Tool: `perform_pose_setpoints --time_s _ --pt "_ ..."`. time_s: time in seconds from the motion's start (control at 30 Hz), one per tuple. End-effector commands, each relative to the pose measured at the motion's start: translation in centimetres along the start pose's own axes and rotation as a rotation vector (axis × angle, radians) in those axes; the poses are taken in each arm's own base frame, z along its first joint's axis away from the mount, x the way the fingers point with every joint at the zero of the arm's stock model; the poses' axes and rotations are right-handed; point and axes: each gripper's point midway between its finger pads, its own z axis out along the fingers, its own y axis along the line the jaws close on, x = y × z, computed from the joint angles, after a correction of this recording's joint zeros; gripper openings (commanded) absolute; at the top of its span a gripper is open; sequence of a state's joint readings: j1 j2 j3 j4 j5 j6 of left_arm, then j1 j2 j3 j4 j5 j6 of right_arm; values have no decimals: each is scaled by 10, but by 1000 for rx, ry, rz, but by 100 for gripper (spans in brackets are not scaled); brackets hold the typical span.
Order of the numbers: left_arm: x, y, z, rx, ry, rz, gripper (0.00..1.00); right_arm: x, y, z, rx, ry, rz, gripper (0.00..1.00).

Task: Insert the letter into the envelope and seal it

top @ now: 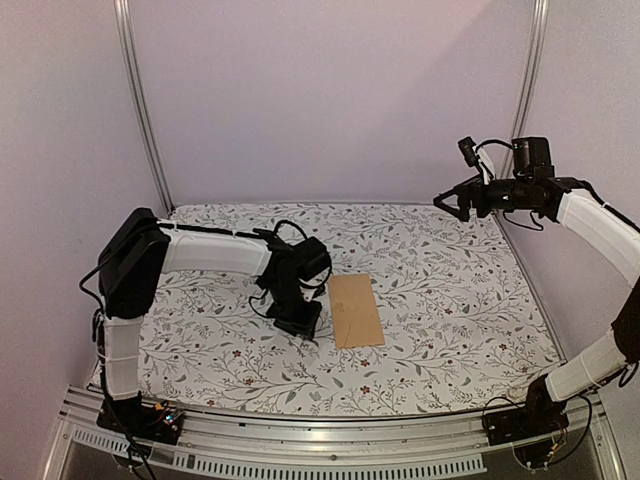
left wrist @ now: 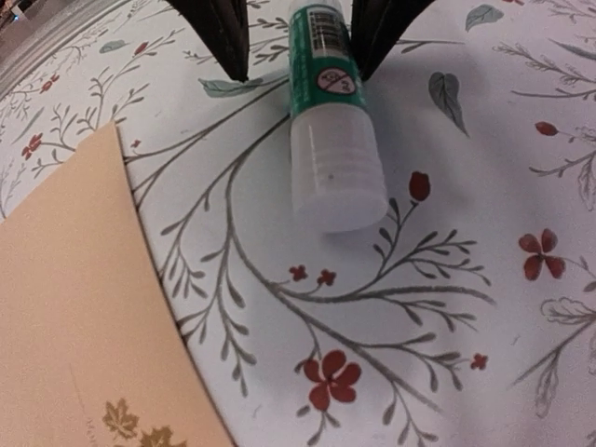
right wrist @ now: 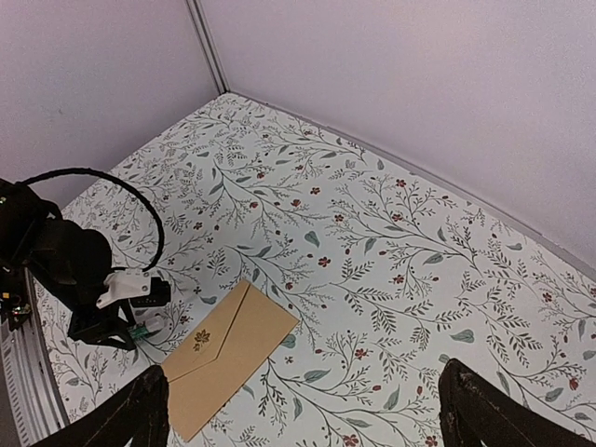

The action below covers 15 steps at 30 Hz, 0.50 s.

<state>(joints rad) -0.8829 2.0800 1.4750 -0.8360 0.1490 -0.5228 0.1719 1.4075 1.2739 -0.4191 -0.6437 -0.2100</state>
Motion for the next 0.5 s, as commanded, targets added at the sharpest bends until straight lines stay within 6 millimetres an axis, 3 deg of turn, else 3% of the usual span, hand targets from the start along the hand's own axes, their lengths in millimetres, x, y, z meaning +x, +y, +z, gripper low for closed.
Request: perform_pose_setpoints --time_s 0.0,0.13,0.2,0.27,0.47 --pt "-17 -4 -14 13 -53 26 37 -5 6 -7 -1 -16 -28 99" --pt "-41 -8 -52 1 -193 61 42 -17 -4 -12 72 -37 6 99" --pt "-55 -10 -75 -7 -267 82 55 -23 -9 -15 111 -48 23 99" --pt "-68 -12 -97 -8 -342 100 96 -27 -10 -19 121 -58 19 99" --pt "-103 -8 -155 46 -556 72 99 -34 -12 -22 143 -76 13 99"
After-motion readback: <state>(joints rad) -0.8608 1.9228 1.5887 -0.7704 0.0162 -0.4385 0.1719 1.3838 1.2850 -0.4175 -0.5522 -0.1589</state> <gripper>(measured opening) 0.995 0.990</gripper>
